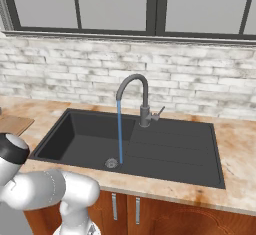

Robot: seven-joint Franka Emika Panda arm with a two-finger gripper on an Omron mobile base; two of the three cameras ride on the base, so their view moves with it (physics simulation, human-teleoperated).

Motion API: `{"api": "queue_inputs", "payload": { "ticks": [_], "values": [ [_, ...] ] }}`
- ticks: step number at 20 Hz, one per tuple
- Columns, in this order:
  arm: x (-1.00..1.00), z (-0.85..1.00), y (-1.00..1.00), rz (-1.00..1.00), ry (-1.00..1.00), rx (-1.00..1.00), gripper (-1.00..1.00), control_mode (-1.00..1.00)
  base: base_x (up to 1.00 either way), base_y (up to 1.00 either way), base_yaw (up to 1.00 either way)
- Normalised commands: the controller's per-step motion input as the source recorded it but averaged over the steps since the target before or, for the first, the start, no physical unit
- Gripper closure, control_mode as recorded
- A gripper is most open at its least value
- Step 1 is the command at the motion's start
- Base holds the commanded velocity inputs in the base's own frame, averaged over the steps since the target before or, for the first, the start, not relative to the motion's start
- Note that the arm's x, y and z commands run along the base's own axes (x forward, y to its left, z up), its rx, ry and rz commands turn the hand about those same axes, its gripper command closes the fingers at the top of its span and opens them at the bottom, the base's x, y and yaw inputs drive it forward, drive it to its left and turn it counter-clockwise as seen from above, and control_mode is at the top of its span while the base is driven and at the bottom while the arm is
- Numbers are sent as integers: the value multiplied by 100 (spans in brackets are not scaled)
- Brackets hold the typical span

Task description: Pick the kiwi from the sink and place it on the cutting board to airdry. Then turn off the sink faucet.

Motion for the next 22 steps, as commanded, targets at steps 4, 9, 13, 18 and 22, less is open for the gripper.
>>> {"api": "queue_inputs", "payload": {
  "ticks": [4, 9, 13, 18, 22],
  "values": [
    [5, -4, 0, 0, 0, -3, 100, -100, 0, 0, 0],
    [2, -14, 0, 0, 0, 0, 100, -100, 0, 0, 0],
    [0, -36, 0, 0, -1, 0, 100, -100, 0, 0, 0],
    [0, -31, 0, 0, -2, 0, 100, -100, 0, 0, 0],
    [4, -14, 0, 0, 2, 2, 100, -100, 0, 0, 0]
  ]
}}
